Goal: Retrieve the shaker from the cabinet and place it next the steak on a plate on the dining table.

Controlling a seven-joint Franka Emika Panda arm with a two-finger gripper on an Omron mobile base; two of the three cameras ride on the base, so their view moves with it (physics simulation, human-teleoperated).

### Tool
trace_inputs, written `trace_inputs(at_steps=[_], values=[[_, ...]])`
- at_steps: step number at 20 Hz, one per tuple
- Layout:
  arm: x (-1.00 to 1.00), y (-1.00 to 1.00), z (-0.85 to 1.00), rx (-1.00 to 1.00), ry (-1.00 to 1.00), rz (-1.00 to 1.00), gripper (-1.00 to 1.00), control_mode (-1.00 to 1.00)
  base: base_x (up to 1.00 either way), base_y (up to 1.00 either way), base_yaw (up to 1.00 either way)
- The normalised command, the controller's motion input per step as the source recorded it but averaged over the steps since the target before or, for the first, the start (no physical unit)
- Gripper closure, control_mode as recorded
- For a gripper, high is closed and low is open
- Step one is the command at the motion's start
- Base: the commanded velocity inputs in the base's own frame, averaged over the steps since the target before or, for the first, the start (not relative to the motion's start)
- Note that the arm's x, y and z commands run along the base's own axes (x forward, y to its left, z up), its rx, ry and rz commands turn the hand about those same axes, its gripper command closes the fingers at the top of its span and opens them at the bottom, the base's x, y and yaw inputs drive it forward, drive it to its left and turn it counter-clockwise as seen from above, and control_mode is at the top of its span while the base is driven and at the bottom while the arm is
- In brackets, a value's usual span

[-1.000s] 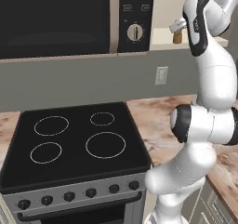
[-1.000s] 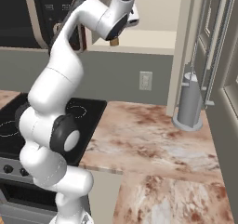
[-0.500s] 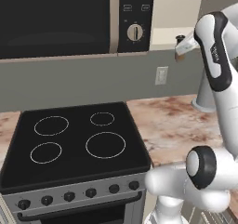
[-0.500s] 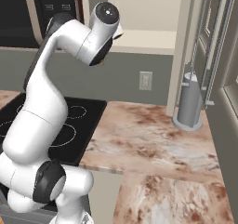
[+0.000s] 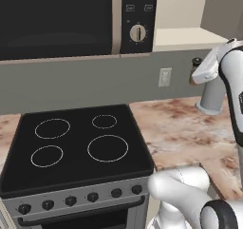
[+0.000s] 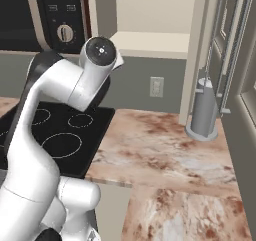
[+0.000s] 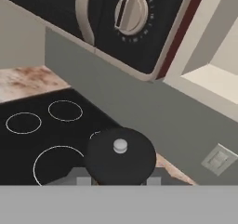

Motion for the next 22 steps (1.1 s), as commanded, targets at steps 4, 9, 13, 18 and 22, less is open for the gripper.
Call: trace_inputs(at_steps=[4,9,13,18,22], values=[[-1.00,0.00,-0.12,0.00,0.00,0.03,1.00,-1.00,0.00,0.00,0.00],[-1.00,0.00,-0.08,0.00,0.00,0.04,1.00,-1.00,0.00,0.00,0.00],[-0.81,0.09,-0.19,-0.01,0.00,0.05,1.00,-1.00,0.00,0.00,0.00],[-0.21,0.11,-0.15,-0.01,0.00,0.03,1.00,1.00,-0.29,0.20,0.07],[0.00,0.00,0.00,0.00,0.00,0.00,1.00,1.00,-0.51,0.34,0.24]])
